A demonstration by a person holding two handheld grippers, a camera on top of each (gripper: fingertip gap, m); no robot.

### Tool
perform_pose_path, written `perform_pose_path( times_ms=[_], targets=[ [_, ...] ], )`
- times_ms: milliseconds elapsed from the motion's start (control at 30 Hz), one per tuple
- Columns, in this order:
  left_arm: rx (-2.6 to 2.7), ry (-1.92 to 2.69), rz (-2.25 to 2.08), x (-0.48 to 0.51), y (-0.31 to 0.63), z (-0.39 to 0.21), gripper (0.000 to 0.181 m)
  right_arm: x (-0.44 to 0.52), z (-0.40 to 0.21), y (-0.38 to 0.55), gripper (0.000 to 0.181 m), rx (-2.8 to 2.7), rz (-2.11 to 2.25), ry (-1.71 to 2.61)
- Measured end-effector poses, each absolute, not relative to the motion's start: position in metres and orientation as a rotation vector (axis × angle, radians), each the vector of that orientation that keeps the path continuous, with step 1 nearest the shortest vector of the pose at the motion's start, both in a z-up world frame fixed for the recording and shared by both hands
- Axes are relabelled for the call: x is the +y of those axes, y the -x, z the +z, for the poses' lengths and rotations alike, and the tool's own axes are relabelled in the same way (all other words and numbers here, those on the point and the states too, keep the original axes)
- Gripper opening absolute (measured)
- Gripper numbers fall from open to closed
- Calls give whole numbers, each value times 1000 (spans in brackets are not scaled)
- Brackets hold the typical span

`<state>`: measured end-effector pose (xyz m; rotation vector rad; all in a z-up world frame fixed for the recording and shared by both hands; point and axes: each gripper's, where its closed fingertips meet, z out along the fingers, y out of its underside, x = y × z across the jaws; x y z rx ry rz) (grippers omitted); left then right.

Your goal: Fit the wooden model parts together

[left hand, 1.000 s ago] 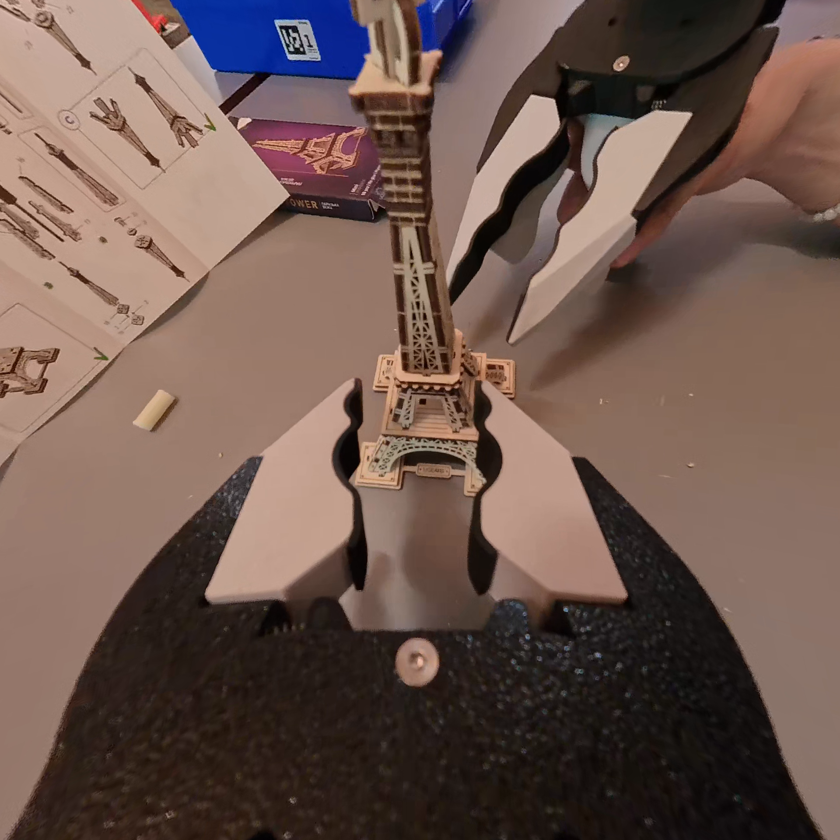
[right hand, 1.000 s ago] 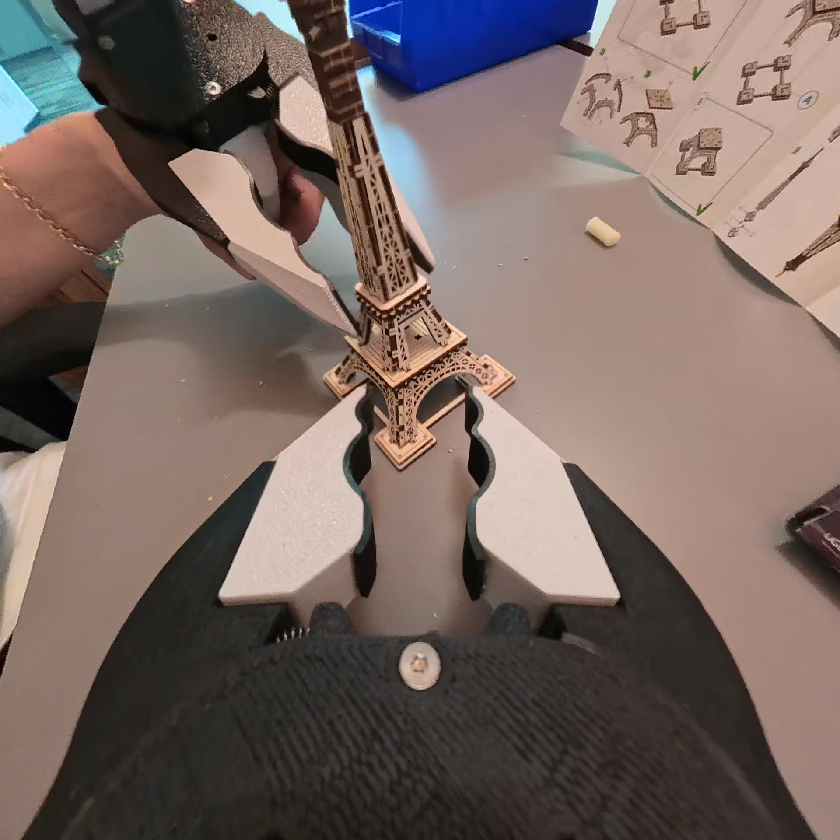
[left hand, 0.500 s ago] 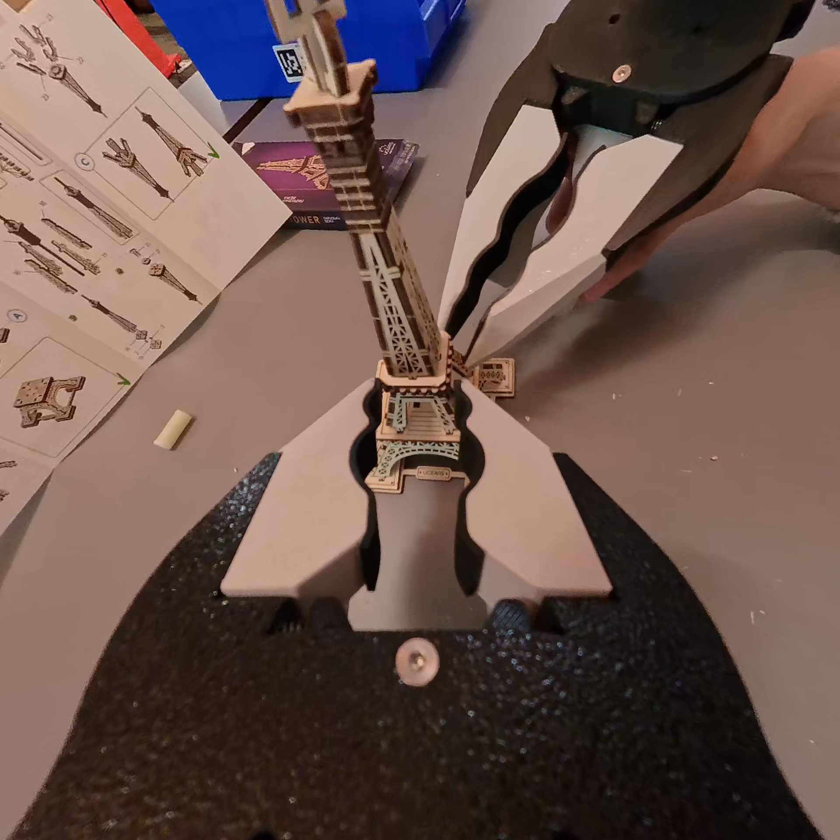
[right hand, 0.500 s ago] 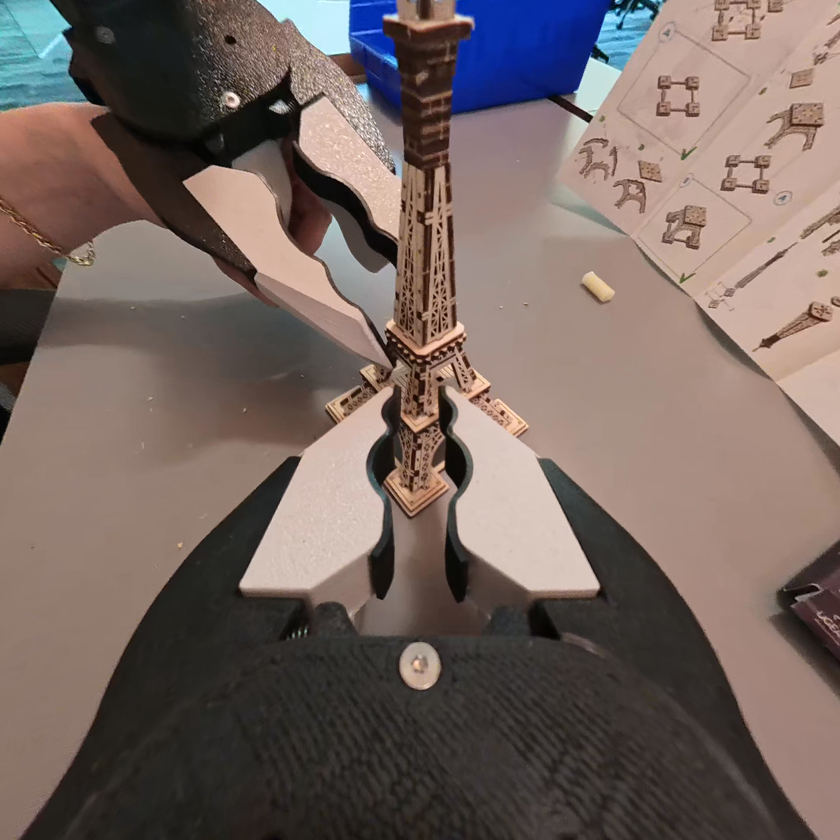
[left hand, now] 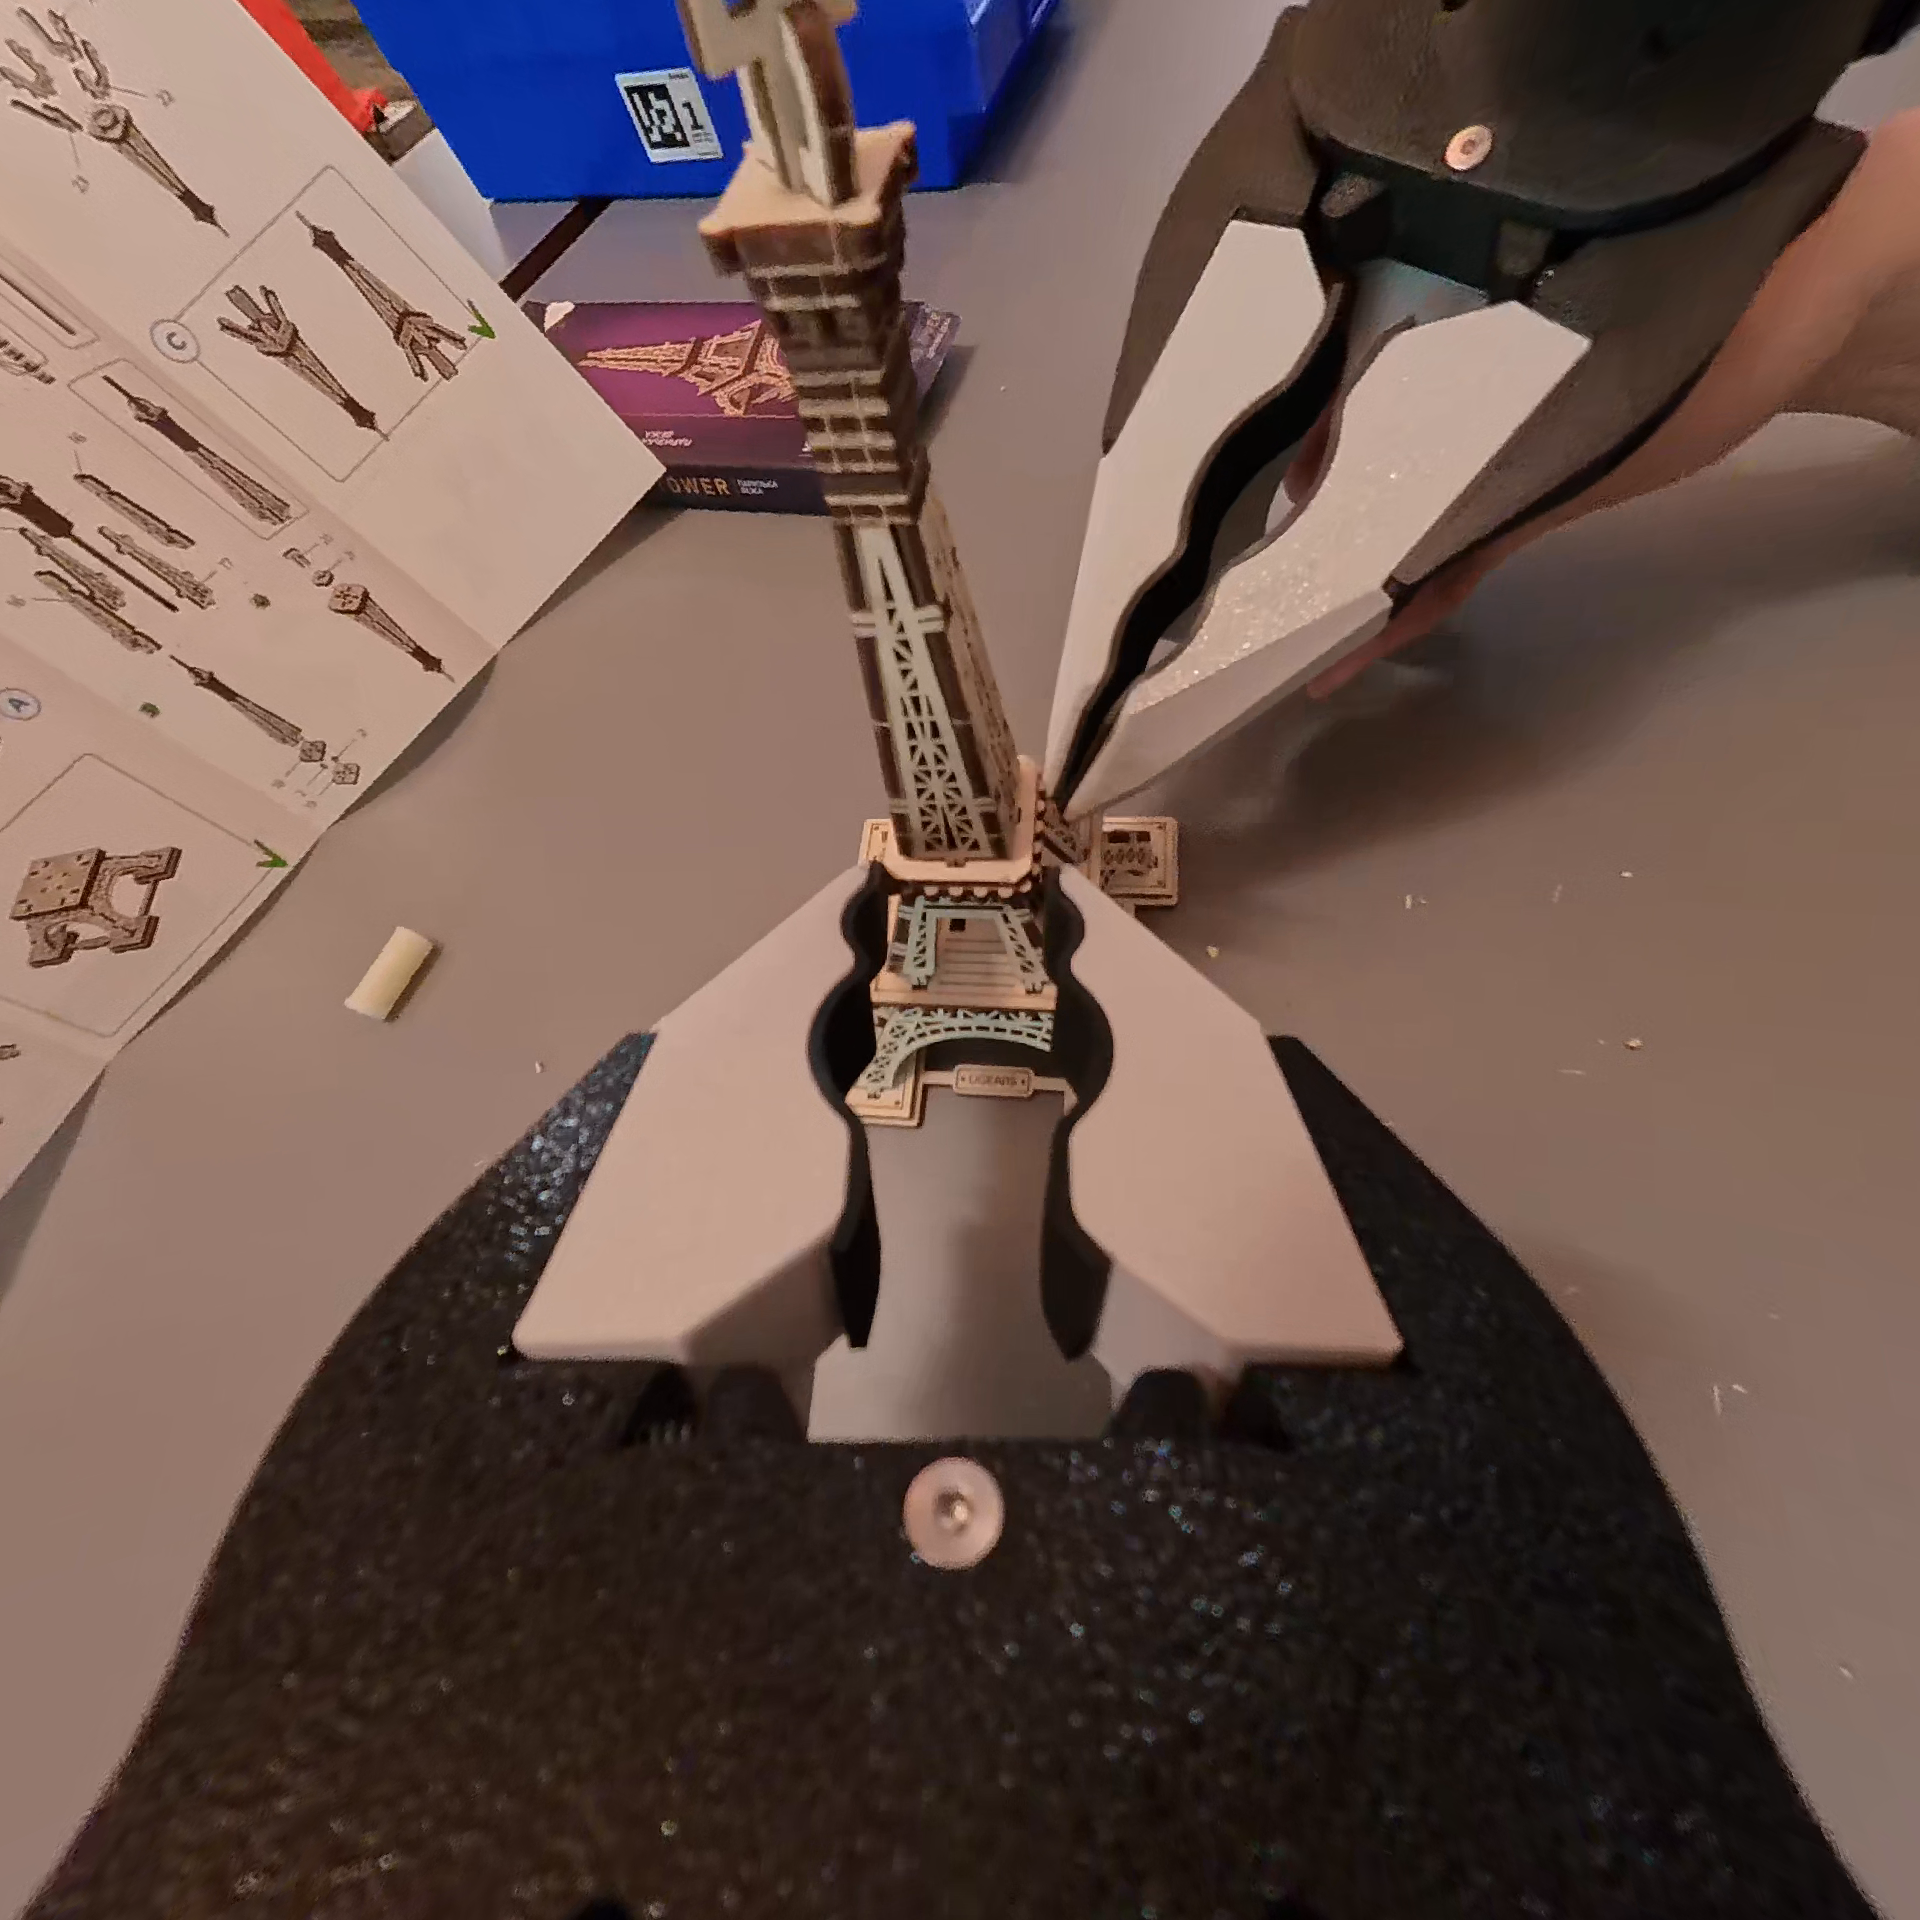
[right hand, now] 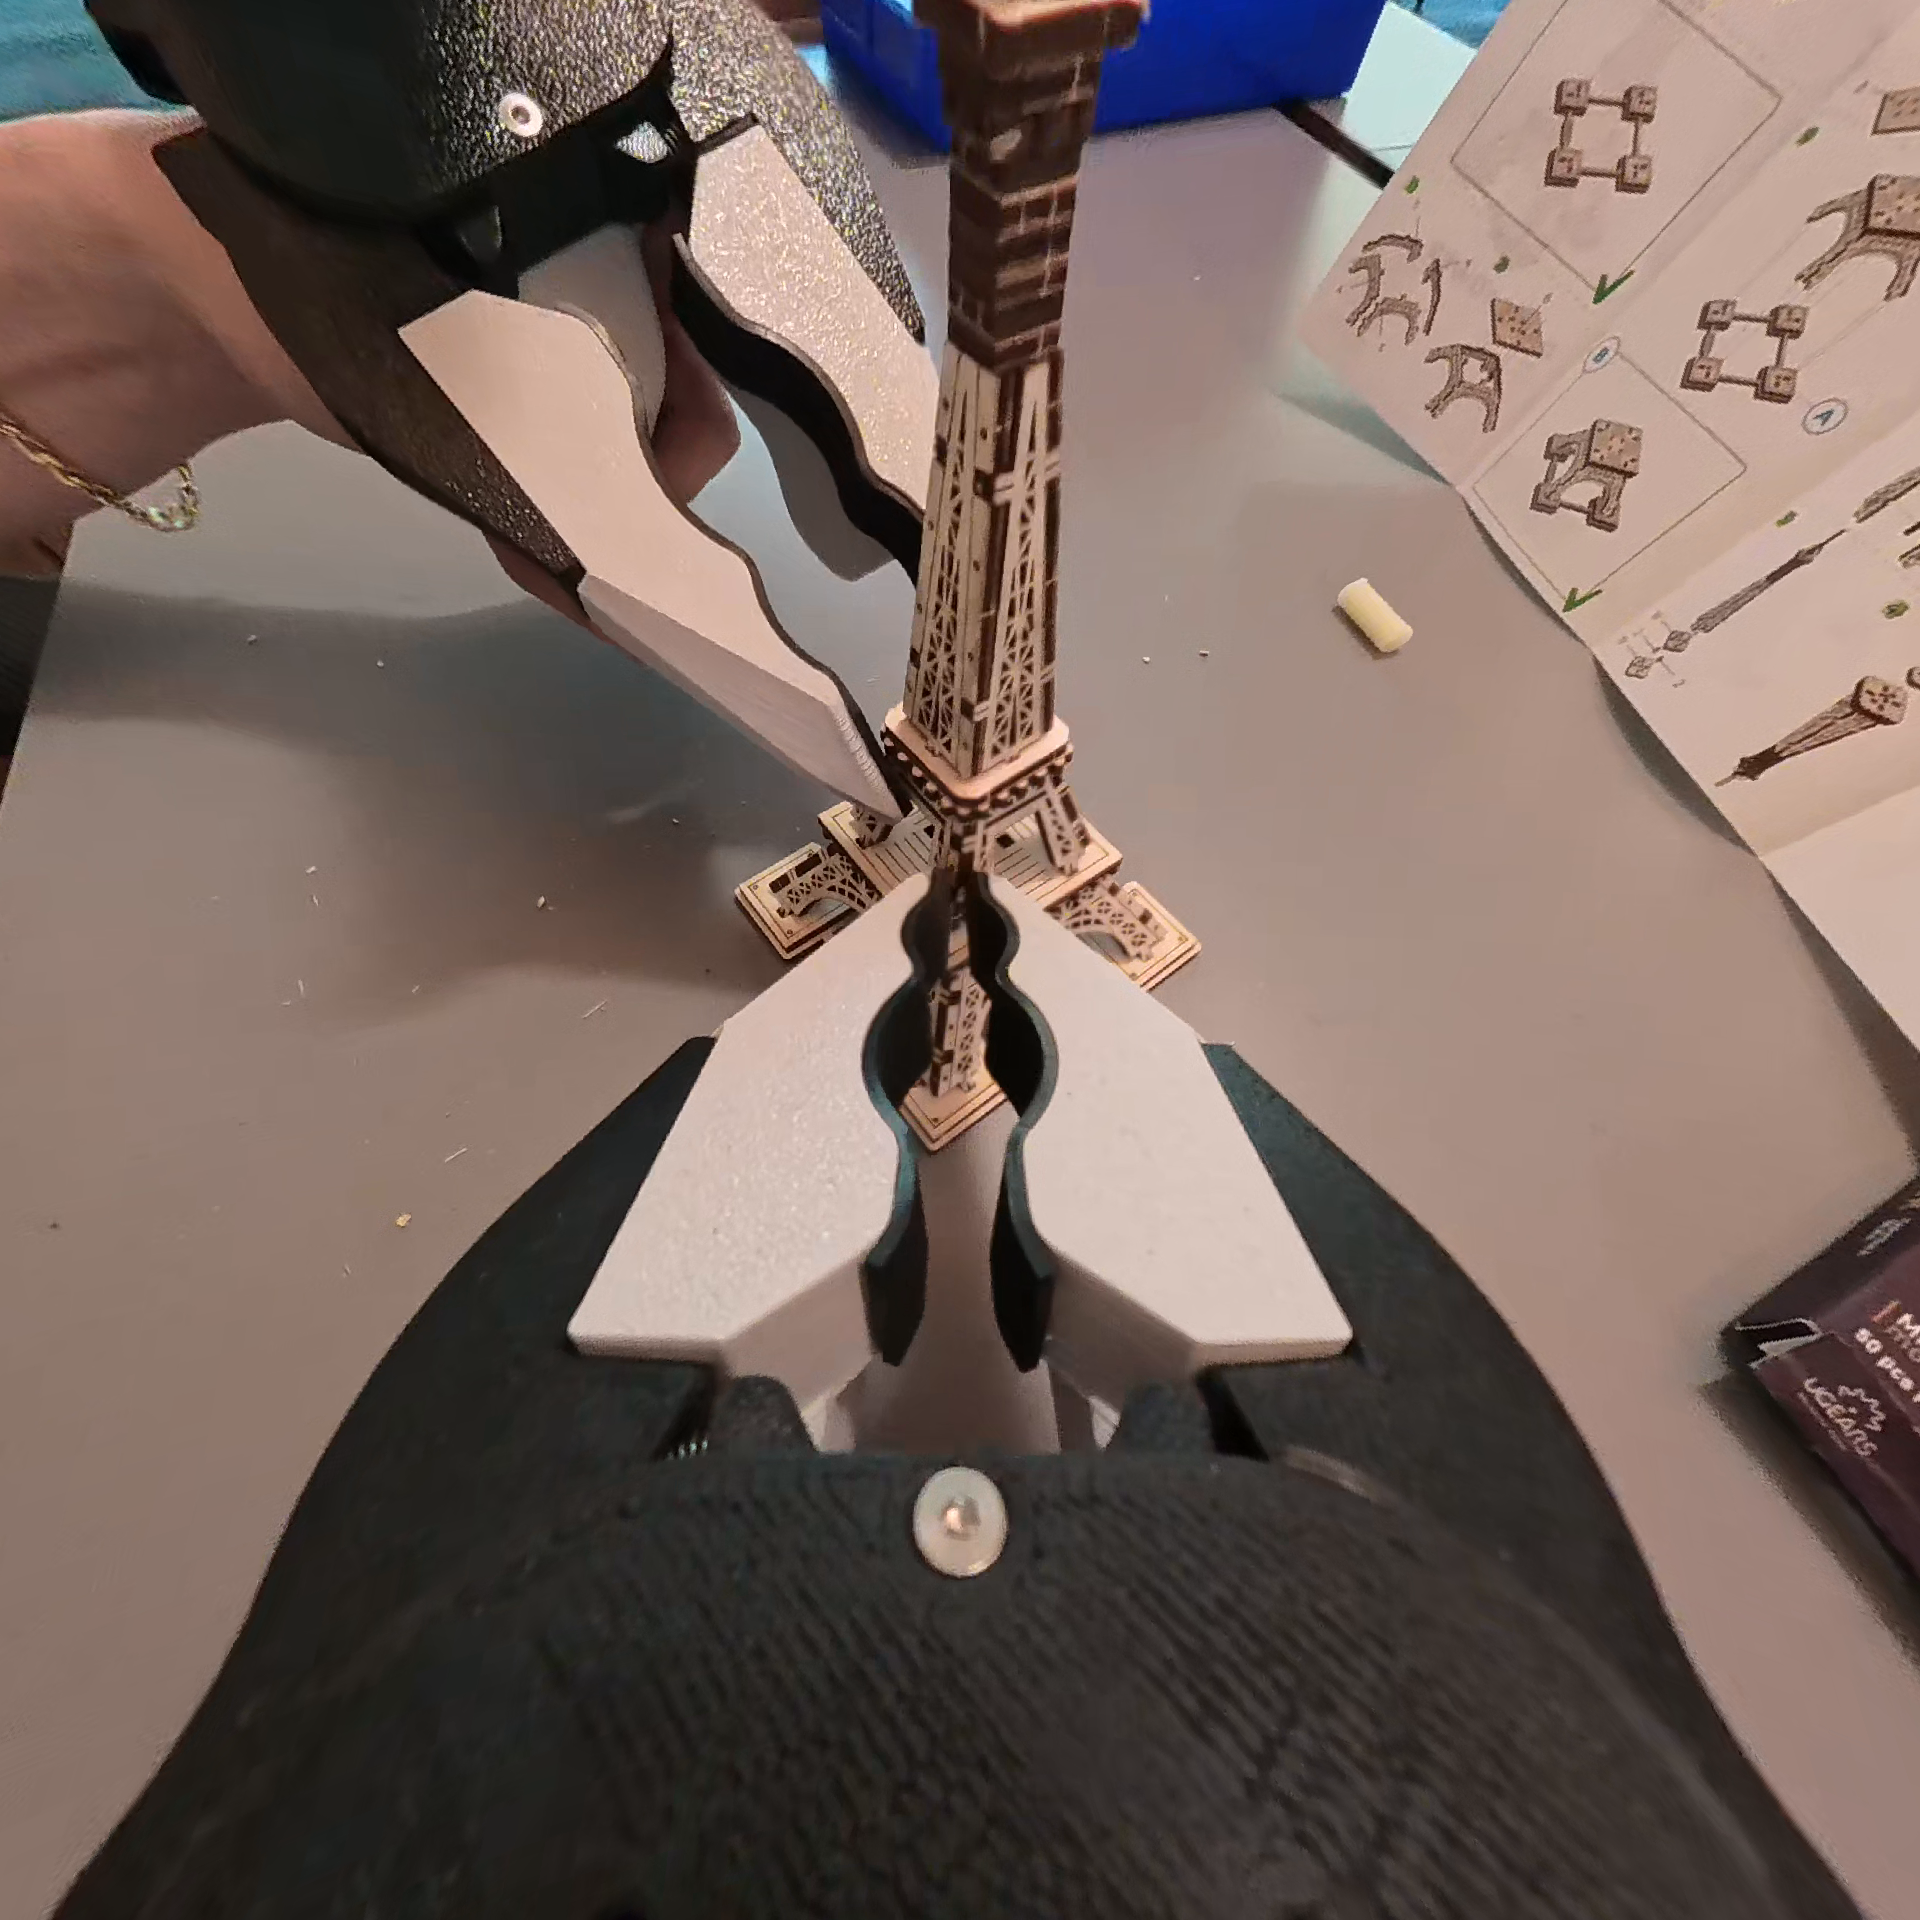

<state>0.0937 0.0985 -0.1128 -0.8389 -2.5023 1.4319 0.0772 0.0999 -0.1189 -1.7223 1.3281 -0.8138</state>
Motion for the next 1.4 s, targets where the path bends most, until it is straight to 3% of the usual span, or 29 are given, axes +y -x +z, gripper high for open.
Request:
perform_pose_path(
  times_ms=[467,667,833,967,1267,1400],
  targets=[
    [-2474,888,1368,97,-97,-100,33,101,-118,-79,0,1328,-859,1711],
    [-2455,1094,1224,106,-110,-86,19,102,-117,-80,0,1335,-846,1686],
    [-2407,993,1047,104,-121,-83,3,103,-112,-79,0,1347,-804,1649],
    [-2369,979,912,102,-119,-89,3,105,-86,-80,10,1393,-639,1347],
    [-2271,902,743,95,-117,-97,3,91,-106,-83,45,1657,-447,1170],
    [-2231,925,728,93,-119,-99,0,87,-109,-81,44,1695,-407,1091]
  ],
)
